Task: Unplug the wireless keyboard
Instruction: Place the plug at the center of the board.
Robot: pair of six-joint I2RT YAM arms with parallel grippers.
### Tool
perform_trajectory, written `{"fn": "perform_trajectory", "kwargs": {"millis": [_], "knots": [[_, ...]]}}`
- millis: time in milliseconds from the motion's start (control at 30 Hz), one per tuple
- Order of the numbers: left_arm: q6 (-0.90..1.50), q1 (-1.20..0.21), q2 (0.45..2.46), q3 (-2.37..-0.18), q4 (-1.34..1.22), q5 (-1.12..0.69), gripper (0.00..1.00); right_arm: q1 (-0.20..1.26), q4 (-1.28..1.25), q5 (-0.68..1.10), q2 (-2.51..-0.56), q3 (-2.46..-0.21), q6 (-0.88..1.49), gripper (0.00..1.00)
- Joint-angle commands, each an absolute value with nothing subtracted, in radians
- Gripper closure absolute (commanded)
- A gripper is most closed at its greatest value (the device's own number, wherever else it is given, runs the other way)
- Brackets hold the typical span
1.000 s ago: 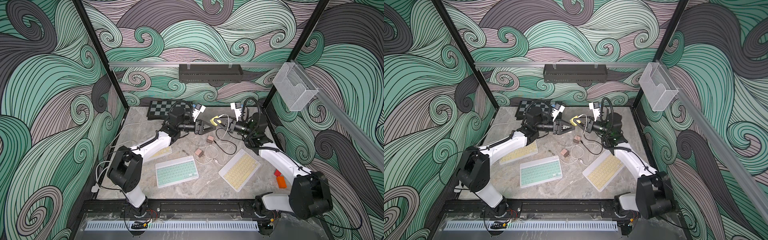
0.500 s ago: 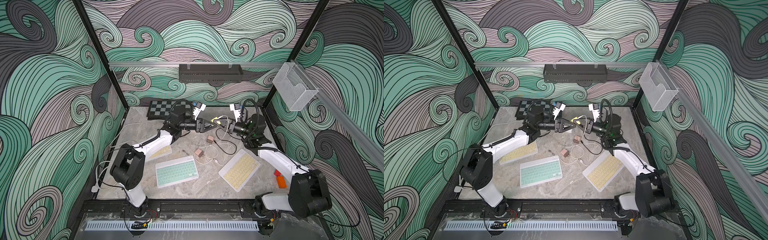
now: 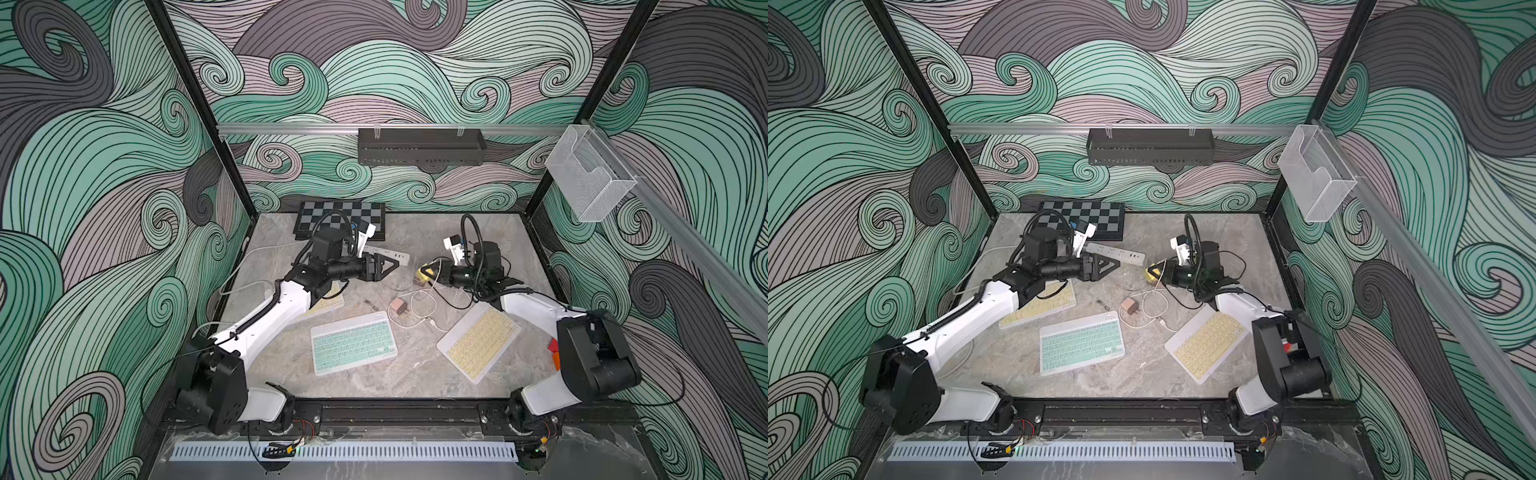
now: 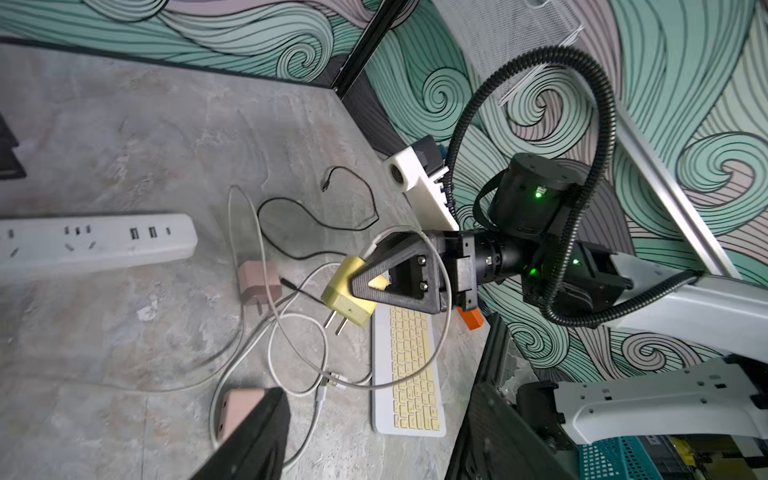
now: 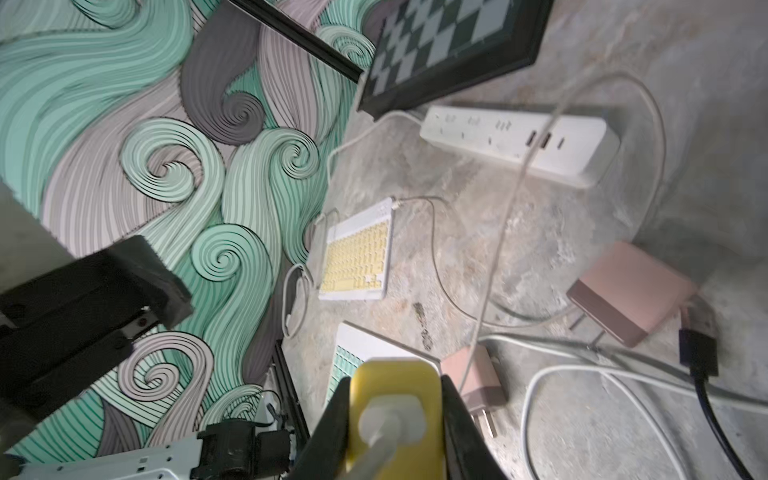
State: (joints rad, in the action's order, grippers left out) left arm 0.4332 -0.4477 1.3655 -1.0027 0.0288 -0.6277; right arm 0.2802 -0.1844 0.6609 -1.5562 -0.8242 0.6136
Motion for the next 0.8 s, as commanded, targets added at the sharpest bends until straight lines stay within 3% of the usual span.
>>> {"fn": "perform_trajectory", "kwargs": {"millis": [0,133,267,567,767], "knots": [[0.414,-0.445,1.363,-0.963,0.075,-0.572,0.31,0.304,-0.038,0.573,-1.6,-0.858,0.516,1.0],[0.428,-0.443,1.361,-0.941,0.06,-0.567,0.32,0.306,0.015,0.538,-1.669,-0.863,0.505,0.98],[0.414,-0.443,1.388,-0.966,0.083,-0.576,0.32,0.309,0.068,0.513,-1.724,-0.88,0.481,0.87],[0.404,-0.447,1.456,-0.985,0.08,-0.604,0.32,0.314,0.203,0.411,-1.703,-0.912,0.427,0.43],[0.385,-0.474,1.429,-0.962,0.101,-0.59,0.31,0.313,0.327,0.391,-1.664,-0.935,0.404,0.33]]}}
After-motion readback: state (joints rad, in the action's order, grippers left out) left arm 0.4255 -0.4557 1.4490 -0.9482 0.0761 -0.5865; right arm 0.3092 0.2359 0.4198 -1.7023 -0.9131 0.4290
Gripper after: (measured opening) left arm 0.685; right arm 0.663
